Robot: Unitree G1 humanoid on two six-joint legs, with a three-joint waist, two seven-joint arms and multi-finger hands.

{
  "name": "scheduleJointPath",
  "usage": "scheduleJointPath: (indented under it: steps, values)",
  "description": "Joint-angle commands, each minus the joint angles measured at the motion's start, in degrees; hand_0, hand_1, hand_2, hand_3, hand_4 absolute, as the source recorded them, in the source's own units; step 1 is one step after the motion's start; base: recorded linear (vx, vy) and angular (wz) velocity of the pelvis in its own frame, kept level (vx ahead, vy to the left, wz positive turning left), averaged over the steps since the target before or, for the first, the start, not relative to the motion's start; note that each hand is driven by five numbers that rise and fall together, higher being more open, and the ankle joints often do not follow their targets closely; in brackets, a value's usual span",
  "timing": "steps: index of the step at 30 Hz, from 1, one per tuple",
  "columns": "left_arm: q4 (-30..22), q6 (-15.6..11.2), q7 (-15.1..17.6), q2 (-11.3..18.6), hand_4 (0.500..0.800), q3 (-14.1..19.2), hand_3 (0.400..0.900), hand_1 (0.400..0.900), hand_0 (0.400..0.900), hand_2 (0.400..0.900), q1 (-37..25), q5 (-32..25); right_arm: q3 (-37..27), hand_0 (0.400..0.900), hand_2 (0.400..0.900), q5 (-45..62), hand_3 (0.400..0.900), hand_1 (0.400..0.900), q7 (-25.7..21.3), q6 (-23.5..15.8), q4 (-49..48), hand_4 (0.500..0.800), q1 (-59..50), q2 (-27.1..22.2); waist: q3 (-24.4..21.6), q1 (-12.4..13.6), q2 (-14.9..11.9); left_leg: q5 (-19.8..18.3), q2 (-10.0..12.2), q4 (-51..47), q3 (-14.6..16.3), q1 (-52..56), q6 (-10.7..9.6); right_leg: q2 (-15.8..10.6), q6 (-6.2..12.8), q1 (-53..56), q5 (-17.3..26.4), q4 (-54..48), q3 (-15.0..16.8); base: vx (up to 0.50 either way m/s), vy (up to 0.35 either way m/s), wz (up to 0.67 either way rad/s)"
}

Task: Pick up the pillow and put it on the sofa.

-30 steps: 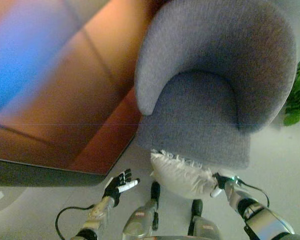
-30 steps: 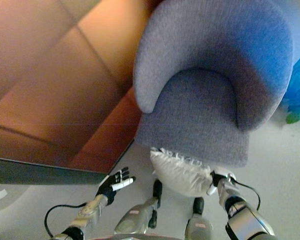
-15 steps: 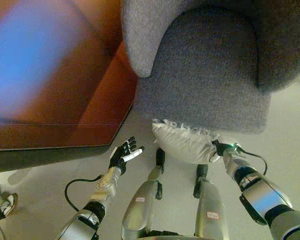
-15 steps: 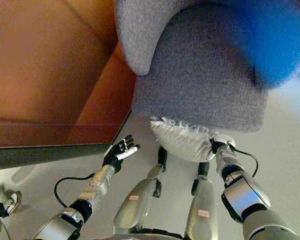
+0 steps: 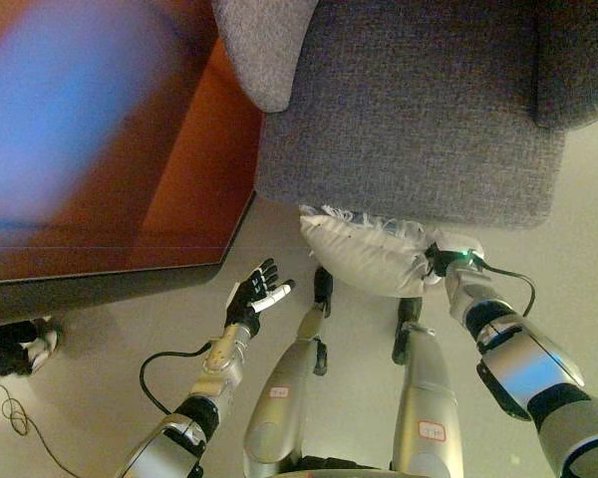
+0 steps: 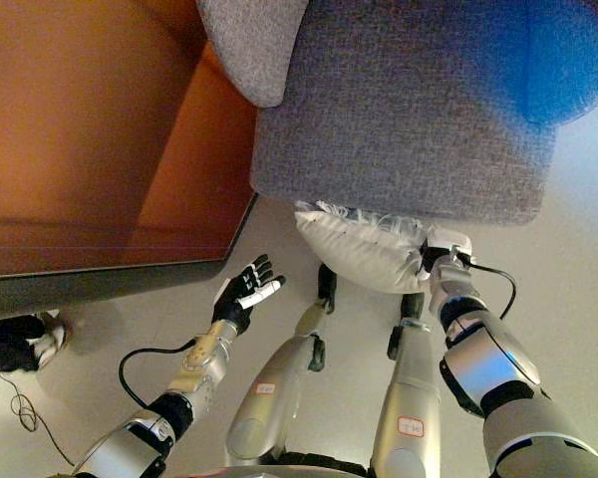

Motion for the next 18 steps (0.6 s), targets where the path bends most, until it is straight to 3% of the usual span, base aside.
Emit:
scheduleJointPath:
  steps: [1, 9, 13, 18]
  values:
    - [-2.3, -5.2, 0.9, 0.3, 0.8, 0.8, 0.9, 0.9, 0.9, 0.9, -2.8, -3.0, 1.9, 0.4, 0.4, -2.2, 0.4, 0.4, -0.2, 1.1, 2.4, 0.5, -4.5, -4.1, 2.9, -0.2, 2.5, -7.3, -5.0, 2.1, 2.2, 1.5, 1.4, 0.4, 2.38, 5.5, 10.8, -19.5, -1.4, 0.0, 0.0, 0.0]
    - [-2.5, -5.2, 0.8, 0.6, 0.8, 0.9, 0.9, 0.9, 0.9, 0.9, -3.1, -3.1, 1.7, 0.4, 0.4, -0.2, 0.4, 0.4, -2.1, -0.1, 2.0, 0.5, -5.2, -4.2, 2.4, -0.1, 1.9, -7.4, -4.8, 1.1, 2.6, 2.9, 1.4, 0.3, 2.66, 6.6, 11.3, -20.3, -2.0, -0.04, 0.018, 0.0]
    - [-2.3, -4.7, 0.4, 1.3, 0.8, 1.1, 0.9, 0.9, 0.9, 0.9, -2.5, -2.9, 1.0, 0.4, 0.4, 2.7, 0.4, 0.4, -3.9, -2.9, 1.0, 0.5, -4.0, -3.7, 1.4, 0.2, 0.8, -7.9, -4.5, 0.5, 2.5, 4.6, 1.5, 0.4, 2.78, 8.4, 11.3, -21.1, -2.3, -0.05, 0.005, -0.02]
    - [-1.3, -2.1, -0.7, 2.6, 0.8, 2.7, 0.9, 0.9, 0.9, 0.9, -2.2, -1.1, -0.1, 0.4, 0.4, 6.0, 0.4, 0.4, -5.0, -8.1, -1.1, 0.5, -0.9, -2.4, -1.2, 0.7, -2.6, -9.0, -3.6, -0.3, 2.6, 8.3, 1.5, 0.9, 2.91, 12.8, 10.9, -22.4, -3.0, -0.04, -0.027, -0.03]
